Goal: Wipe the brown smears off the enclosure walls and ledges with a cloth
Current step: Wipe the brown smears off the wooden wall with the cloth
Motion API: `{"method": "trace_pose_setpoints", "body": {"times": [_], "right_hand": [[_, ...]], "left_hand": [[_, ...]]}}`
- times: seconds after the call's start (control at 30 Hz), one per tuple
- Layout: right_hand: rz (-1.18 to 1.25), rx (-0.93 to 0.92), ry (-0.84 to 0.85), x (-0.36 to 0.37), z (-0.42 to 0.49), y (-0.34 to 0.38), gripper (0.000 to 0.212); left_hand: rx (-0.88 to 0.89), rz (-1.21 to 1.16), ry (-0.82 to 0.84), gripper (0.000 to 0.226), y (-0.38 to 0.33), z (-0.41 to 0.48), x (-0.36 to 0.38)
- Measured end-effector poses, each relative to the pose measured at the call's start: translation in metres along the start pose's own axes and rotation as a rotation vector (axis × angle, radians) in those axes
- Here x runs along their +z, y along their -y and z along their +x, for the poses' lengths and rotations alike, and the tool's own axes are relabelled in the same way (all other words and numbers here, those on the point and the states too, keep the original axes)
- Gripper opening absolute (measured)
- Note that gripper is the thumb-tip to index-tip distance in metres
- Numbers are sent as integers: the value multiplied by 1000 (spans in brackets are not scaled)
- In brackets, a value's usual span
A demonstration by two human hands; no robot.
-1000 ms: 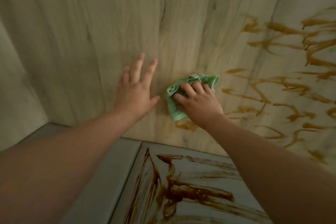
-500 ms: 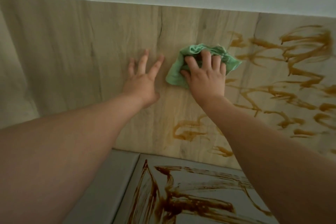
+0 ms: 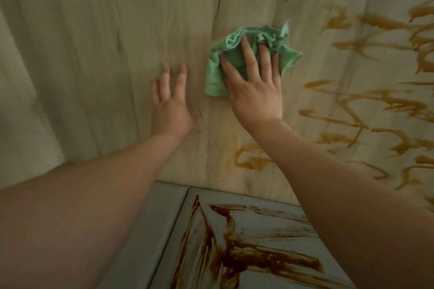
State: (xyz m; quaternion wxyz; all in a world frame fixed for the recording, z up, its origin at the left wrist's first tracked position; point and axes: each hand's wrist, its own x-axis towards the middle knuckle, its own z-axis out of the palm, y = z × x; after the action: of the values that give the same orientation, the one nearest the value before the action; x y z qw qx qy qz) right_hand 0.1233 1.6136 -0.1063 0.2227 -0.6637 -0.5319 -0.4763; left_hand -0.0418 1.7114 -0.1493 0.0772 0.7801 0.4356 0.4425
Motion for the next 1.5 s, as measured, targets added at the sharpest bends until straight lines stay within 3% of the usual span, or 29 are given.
{"method": "trace_pose_setpoints", "body": {"times": [0.13, 0.27, 0.33, 0.4, 0.5, 0.57, 0.67, 0.73, 0.87, 1.13, 1.3, 1.4, 1.5], "right_hand": [[-52, -263, 123, 32, -40, 18, 67], [-137, -610, 437, 43, -142, -7, 84], [-185, -695, 495, 32, -149, -26, 86], [-210, -595, 395, 21, -118, -33, 82], [-134, -168, 211, 2, -66, -13, 62], [-105, -98, 229, 8, -70, 3, 63], [-104, -359, 461, 28, -120, 14, 85], [-138, -544, 671, 35, -150, 23, 86], [-161, -672, 768, 50, -160, 52, 79], [-192, -785, 567, 32, -207, -77, 89], [-242, -731, 540, 26, -221, -79, 92], [-232, -565, 369, 13, -162, -76, 84], [-187, -187, 121, -15, -76, -75, 58]], "left_hand": [[87, 1, -28, 83, 11, -5, 3], [44, 52, 127, 110, 14, -21, -5], [37, 80, 189, 113, 13, -28, -5], [36, 59, 215, 111, 11, -36, -2], [25, -14, 222, 109, 10, -51, 8], [23, -36, 260, 105, 13, -59, 11], [30, -8, 313, 103, 19, -67, 12], [45, 20, 313, 104, 23, -72, 15], [34, 52, 288, 101, 19, -80, 21], [-83, 48, 322, 113, -2, -86, 44], [-108, 88, 368, 109, -18, -83, 30], [-12, 150, 313, 94, -30, -71, 15], [50, 103, 306, 88, -49, -59, 2]]}}
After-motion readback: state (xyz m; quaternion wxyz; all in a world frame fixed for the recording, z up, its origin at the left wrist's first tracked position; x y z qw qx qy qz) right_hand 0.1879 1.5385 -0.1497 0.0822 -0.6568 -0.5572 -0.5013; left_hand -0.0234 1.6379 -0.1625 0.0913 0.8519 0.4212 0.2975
